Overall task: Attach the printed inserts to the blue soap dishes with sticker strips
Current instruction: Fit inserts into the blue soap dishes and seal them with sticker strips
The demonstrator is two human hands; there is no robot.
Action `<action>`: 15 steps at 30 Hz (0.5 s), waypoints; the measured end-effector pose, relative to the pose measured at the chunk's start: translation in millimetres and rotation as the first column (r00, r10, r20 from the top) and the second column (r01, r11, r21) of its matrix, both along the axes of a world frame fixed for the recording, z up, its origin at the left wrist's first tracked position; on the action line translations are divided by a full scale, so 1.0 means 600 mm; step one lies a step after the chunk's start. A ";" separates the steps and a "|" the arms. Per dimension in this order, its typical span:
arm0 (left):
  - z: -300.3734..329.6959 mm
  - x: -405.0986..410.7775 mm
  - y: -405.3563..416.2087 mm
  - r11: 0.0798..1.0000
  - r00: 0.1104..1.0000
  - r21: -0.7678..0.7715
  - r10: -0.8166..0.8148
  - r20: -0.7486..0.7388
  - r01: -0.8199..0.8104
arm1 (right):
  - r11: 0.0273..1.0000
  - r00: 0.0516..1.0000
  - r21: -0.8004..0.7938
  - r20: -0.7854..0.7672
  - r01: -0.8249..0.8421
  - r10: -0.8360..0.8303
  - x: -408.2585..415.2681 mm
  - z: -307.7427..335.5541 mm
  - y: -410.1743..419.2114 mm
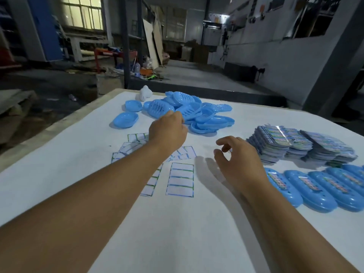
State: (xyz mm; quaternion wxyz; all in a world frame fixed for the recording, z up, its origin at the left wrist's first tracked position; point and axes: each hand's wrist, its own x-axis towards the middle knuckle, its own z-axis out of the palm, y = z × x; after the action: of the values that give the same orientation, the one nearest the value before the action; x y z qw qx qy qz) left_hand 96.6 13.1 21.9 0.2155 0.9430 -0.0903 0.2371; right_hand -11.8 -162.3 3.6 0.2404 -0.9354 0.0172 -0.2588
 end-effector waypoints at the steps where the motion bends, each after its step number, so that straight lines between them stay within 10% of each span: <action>1: 0.005 0.020 0.000 1.000 1.000 0.002 0.002 -0.026 -0.002 | 1.000 1.000 0.027 0.010 0.000 -0.001 0.001 0.000 -0.002; 15: 0.006 0.131 -0.034 0.995 0.988 0.089 -0.032 -0.150 0.046 | 0.995 0.993 0.063 0.086 -0.081 0.075 0.018 -0.008 0.005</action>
State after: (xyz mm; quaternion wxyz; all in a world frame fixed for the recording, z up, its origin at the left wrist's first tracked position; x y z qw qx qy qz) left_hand 175.5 -7.1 25.8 0.1823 0.9650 -0.1034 0.1575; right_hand -1.3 -159.3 -1.1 0.2818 -0.9152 -0.0207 -0.2875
